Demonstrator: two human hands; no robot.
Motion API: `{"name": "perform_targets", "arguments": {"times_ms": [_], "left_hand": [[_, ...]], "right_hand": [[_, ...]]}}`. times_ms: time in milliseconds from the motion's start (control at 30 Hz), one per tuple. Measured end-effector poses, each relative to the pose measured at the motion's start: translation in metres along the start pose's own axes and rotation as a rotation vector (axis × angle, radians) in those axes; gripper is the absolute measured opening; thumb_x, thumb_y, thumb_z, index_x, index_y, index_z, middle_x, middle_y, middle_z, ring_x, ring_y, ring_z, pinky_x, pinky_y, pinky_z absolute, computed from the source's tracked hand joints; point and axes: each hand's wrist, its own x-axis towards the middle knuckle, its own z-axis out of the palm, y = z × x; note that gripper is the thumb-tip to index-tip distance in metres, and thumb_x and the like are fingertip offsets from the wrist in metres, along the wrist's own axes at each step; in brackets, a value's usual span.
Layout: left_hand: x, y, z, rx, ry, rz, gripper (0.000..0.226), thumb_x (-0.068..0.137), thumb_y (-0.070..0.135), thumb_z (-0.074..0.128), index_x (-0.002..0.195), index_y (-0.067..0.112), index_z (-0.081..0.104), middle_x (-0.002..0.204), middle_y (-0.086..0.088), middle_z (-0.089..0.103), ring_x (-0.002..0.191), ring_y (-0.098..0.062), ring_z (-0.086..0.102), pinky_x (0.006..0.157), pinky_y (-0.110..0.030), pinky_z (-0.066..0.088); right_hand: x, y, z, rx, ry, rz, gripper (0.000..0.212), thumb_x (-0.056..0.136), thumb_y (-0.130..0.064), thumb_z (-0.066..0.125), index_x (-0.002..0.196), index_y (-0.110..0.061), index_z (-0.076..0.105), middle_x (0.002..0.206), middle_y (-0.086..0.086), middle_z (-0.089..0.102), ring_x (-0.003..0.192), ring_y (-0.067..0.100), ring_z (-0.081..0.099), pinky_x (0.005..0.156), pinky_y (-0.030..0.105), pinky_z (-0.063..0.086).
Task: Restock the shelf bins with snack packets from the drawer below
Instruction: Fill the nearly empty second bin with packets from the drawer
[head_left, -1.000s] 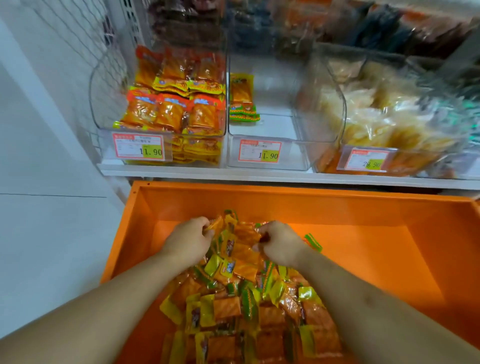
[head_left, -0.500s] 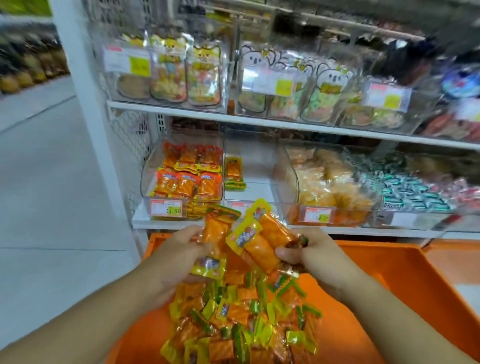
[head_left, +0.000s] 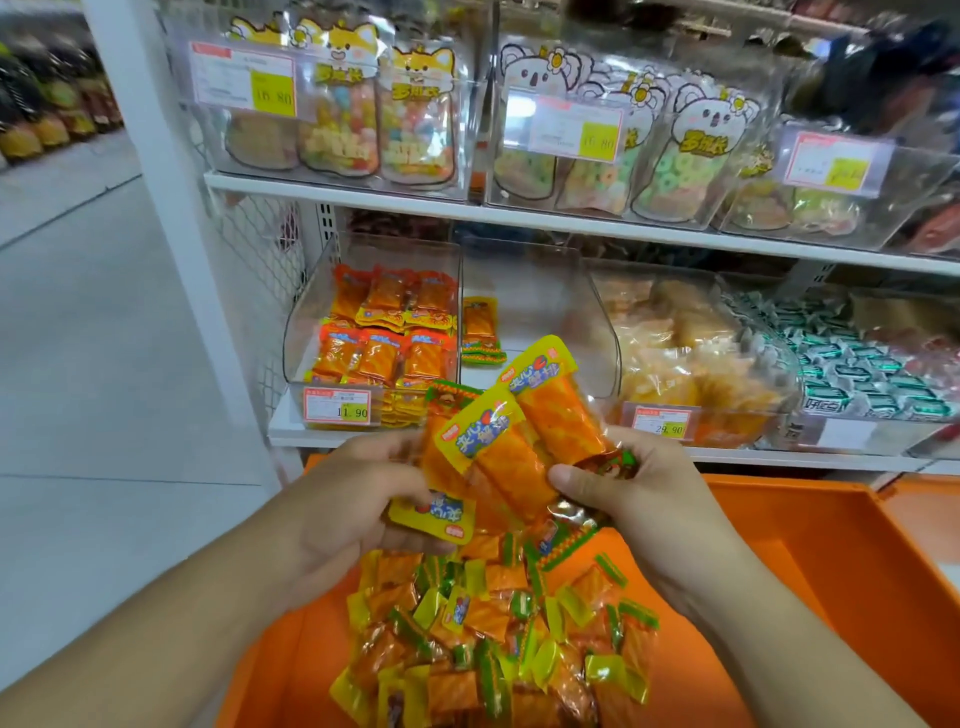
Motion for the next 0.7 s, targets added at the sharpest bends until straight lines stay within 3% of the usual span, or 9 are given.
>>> {"name": "perform_targets", "arguments": {"times_ms": [133,233,333,400,467,567,633,700], "left_hand": [[0.014,0.003,-0.008,0.042,-0.124,-0.015,0.049,0.078,-0.004,0.06,0.123,0.012,0.072,0.119,-0.02,0.073,0.102,-0.044,0.072,0.083,-0.052,0.062],[0.02,0.002,-0.011,0.137,-0.293,-0.091,0.042,0.081,0.013,0.075,0.123,0.013,0.072,0.122,-0.019,0.073,0.112,-0.043,0.07,0.092,-0.053,0.059],[0.022,-0.005,-0.004,0.179,-0.243,-0.085,0.027,0.093,0.023,0.074,0.119,0.013,0.073,0.112,-0.018,0.076,0.092,-0.033,0.076,0.065,-0.038,0.061],[0.022,-0.008,0.0,0.184,-0.217,-0.071,0.025,0.094,0.021,0.071,0.117,0.011,0.073,0.109,-0.019,0.076,0.086,-0.033,0.076,0.057,-0.034,0.059],[0.02,-0.007,0.0,0.181,-0.225,-0.082,0.025,0.094,0.018,0.071,0.116,0.007,0.072,0.111,-0.021,0.076,0.093,-0.039,0.076,0.058,-0.035,0.06],[0.018,-0.003,-0.002,0.169,-0.213,-0.092,0.023,0.095,0.012,0.069,0.116,0.003,0.071,0.112,-0.023,0.075,0.097,-0.042,0.075,0.059,-0.036,0.061],[0.017,-0.002,-0.002,0.156,-0.163,-0.093,0.018,0.096,0.01,0.068,0.113,0.004,0.072,0.109,-0.021,0.076,0.094,-0.039,0.076,0.059,-0.037,0.063],[0.015,-0.002,-0.004,0.128,-0.084,-0.073,0.017,0.096,0.01,0.068,0.111,0.006,0.074,0.106,-0.02,0.077,0.09,-0.037,0.077,0.057,-0.037,0.062]], "right_hand": [[0.016,-0.004,0.0,-0.187,-0.08,-0.051,0.019,0.084,-0.006,0.082,0.083,-0.025,0.082,0.083,0.002,0.08,0.076,0.016,0.077,0.069,0.025,0.057],[0.023,-0.007,0.001,-0.336,-0.155,-0.093,0.021,0.083,-0.005,0.084,0.077,-0.024,0.08,0.078,-0.001,0.079,0.07,0.011,0.073,0.065,0.023,0.056],[0.025,-0.004,0.001,-0.398,-0.176,-0.125,0.018,0.082,-0.006,0.085,0.079,-0.022,0.079,0.079,-0.006,0.079,0.072,0.007,0.074,0.065,0.019,0.054],[0.025,0.0,0.0,-0.394,-0.166,-0.123,0.021,0.082,-0.007,0.086,0.075,-0.024,0.077,0.075,-0.008,0.078,0.067,0.005,0.072,0.062,0.016,0.051],[0.025,0.003,-0.002,-0.369,-0.135,-0.115,0.022,0.084,-0.008,0.084,0.072,-0.023,0.075,0.071,-0.005,0.076,0.062,0.007,0.07,0.058,0.021,0.051],[0.025,0.004,-0.009,-0.267,-0.048,-0.121,0.011,0.09,-0.011,0.079,0.081,-0.012,0.073,0.071,0.01,0.074,0.066,0.033,0.072,0.06,0.043,0.056],[0.025,0.002,-0.017,-0.152,-0.01,-0.132,0.004,0.092,-0.007,0.074,0.09,-0.005,0.071,0.074,0.015,0.071,0.067,0.041,0.068,0.054,0.044,0.053],[0.023,-0.001,-0.024,-0.046,-0.036,-0.119,0.01,0.093,-0.004,0.07,0.103,-0.005,0.067,0.079,0.013,0.069,0.064,0.035,0.067,0.053,0.041,0.05]]}}
